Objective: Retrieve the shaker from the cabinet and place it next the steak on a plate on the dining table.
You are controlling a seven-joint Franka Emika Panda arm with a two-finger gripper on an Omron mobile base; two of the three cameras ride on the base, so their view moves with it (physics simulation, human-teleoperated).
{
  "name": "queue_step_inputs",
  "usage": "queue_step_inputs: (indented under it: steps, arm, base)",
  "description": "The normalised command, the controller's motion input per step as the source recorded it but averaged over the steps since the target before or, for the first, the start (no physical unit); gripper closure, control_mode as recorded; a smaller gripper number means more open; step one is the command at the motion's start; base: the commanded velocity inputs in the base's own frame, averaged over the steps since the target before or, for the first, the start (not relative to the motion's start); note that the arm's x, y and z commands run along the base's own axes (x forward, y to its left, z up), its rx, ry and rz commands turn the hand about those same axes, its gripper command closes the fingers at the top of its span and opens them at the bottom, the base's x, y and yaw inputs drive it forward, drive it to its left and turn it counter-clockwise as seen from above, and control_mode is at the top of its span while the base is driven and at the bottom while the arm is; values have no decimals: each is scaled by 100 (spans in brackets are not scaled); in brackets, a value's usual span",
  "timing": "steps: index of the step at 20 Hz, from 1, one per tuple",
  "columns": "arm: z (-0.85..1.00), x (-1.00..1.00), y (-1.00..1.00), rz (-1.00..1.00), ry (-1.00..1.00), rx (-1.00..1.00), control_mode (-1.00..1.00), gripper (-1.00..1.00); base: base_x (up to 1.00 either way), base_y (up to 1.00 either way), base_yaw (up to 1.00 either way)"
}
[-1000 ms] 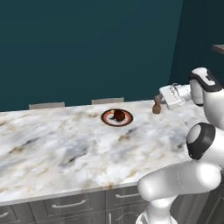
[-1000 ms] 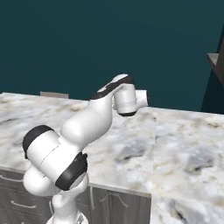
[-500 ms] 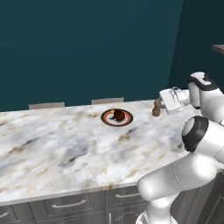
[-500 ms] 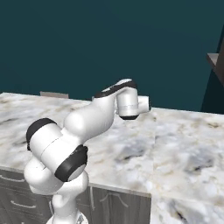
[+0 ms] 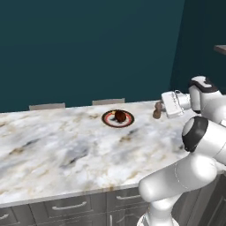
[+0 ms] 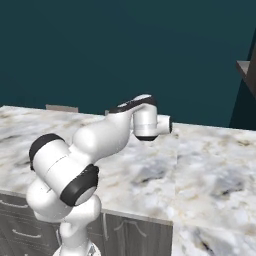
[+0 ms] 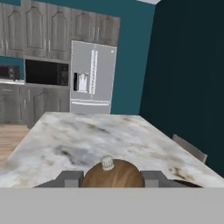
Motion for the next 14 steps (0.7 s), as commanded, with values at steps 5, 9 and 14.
queue_step_inputs:
  steps: [5, 9, 14]
  arm:
    - [-8, 6, 0, -1, 0, 2, -100, 100]
    - [0, 9, -1, 1, 2, 9, -100, 100]
    - [-6, 7, -2, 9, 0, 7, -100, 100]
  base:
    - [0, 0, 0]
    - [0, 0, 0]
    - [0, 0, 0]
